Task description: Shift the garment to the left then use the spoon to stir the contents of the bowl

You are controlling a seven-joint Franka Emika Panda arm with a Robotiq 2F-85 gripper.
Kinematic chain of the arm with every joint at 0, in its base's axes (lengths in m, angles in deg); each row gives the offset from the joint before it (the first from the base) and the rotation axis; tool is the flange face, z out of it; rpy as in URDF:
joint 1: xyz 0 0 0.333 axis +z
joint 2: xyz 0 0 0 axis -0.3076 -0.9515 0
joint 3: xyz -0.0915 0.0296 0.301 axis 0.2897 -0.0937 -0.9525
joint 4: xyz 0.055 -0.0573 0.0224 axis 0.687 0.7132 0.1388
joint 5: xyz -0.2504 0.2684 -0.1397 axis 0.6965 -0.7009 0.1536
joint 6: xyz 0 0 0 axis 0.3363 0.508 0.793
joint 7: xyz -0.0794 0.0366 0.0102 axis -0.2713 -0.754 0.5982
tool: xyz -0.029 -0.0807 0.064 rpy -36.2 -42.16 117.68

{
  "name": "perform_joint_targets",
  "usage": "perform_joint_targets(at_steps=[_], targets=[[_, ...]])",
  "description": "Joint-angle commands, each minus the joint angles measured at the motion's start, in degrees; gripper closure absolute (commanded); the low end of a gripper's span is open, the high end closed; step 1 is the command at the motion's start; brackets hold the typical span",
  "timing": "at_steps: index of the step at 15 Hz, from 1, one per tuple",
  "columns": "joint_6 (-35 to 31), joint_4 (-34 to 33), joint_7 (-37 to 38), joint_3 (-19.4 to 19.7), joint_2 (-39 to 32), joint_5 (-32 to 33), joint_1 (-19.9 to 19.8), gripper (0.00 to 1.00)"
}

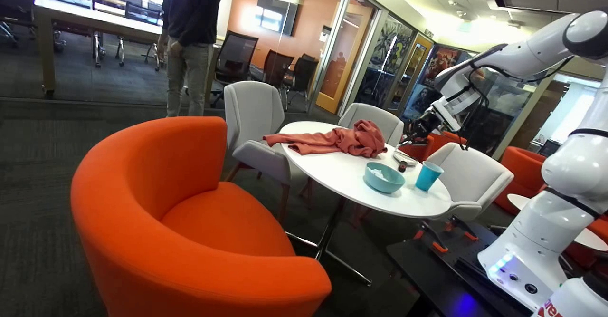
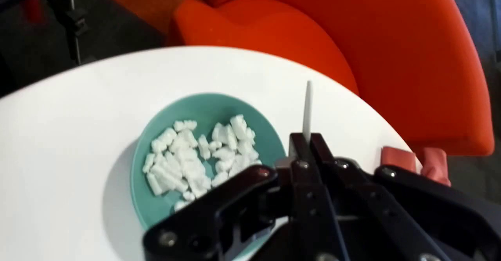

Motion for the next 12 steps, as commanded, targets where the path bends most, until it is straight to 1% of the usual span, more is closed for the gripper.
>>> perform_joint_targets(at_steps=[1, 4, 7, 10, 12], targets=[[-10.9, 1.5, 2.6, -0.1, 3.1, -0.1, 0.0, 0.99], [-22.3, -0.6, 6.3, -0.8, -0.8, -0.5, 0.5, 0.99], [-33.5, -1.9, 13.4, -1.9, -5.8, 1.2, 1.9, 0.99], [-42.1, -3.1, 24.5, -1.8, -11.3, 6.7, 4.2, 0.99], [-44.9, -4.5, 31.8, -0.8, -14.9, 11.4, 5.7, 0.99]])
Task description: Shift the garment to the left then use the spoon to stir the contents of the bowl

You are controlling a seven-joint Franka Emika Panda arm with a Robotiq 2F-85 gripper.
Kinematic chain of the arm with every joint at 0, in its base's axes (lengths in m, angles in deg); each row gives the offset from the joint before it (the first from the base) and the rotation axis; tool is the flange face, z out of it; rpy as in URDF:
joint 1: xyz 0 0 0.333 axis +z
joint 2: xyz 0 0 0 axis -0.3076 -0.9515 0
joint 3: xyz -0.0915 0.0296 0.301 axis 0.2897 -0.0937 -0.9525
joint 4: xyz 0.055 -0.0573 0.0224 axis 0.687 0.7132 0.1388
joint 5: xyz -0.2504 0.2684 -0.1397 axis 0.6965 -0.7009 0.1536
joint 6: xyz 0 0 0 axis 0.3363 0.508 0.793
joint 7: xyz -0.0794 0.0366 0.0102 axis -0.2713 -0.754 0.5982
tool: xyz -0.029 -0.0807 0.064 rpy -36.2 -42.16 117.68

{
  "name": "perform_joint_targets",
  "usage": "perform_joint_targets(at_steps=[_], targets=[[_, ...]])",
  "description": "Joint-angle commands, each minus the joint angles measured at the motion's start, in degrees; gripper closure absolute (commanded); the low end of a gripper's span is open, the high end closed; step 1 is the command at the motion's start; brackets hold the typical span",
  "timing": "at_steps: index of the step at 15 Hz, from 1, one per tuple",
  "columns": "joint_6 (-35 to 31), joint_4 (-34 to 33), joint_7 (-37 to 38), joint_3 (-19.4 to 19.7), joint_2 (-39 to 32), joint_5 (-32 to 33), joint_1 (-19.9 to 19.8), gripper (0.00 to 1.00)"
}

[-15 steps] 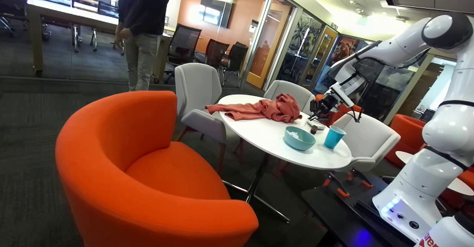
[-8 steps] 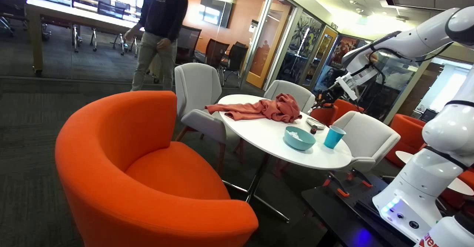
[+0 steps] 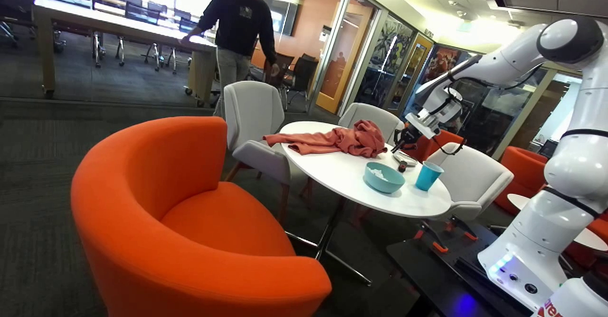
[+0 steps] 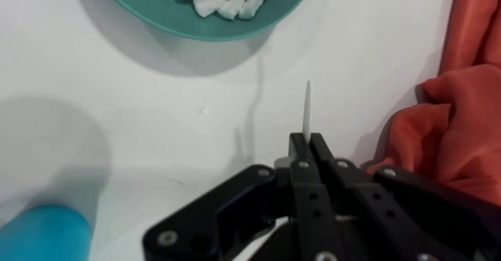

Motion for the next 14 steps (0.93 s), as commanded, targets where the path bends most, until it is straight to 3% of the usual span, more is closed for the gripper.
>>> perform_joint_targets(at_steps=[1, 3, 5, 10, 14], targets=[[-3.8, -3.8, 13.0, 1.7, -6.6, 7.3, 2.6, 0.99], [-2.6, -5.2, 17.5, 2.2, -8.6, 10.3, 3.0, 0.99], [-1.3, -6.1, 20.4, 1.9, -9.2, 12.5, 2.6, 0.68], [0.4, -4.7, 20.3, 1.0, -5.2, 14.4, 1.3, 0.32], [8.9, -3.2, 19.1, 1.4, 0.2, 17.5, 0.6, 0.02]])
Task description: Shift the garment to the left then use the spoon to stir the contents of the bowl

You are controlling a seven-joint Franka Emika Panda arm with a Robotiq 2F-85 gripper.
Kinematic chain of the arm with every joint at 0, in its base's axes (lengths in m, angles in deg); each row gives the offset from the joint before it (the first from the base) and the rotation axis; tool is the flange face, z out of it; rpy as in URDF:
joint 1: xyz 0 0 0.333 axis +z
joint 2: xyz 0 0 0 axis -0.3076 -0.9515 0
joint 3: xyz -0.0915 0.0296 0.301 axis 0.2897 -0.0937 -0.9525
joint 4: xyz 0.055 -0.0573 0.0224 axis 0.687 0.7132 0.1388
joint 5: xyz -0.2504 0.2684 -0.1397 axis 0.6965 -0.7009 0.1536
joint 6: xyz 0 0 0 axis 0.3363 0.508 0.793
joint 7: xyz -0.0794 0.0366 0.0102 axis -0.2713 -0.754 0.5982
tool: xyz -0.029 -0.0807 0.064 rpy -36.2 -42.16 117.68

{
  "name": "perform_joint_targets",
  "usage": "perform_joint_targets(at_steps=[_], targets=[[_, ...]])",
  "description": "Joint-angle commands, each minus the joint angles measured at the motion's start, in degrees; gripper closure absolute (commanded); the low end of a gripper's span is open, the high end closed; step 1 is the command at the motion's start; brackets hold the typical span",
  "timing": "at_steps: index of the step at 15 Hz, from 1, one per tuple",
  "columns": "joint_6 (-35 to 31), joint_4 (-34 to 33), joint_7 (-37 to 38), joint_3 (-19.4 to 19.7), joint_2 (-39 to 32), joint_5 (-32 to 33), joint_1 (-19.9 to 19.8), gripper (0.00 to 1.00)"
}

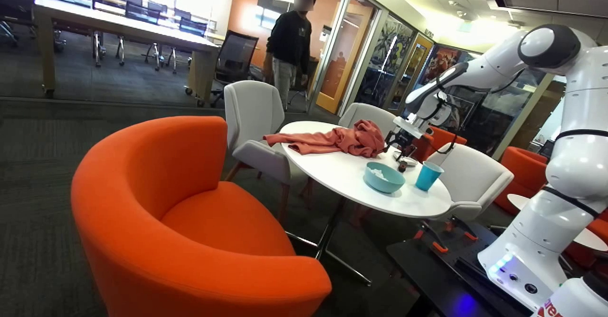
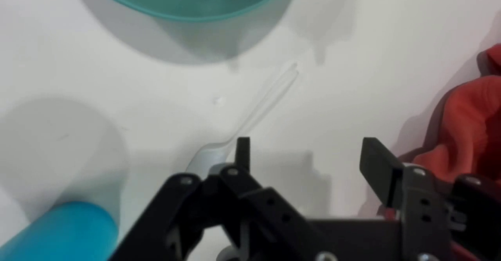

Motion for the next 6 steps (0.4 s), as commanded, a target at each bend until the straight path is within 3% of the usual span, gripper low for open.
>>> perform_joint_targets(at_steps=[1, 6], targets=[[9.1, 2.6, -0.2, 0.4, 7.3, 3.9, -1.0, 0.00], [16.8, 3.8, 2.0, 1.4, 13.4, 10.2, -0.9, 0.00]])
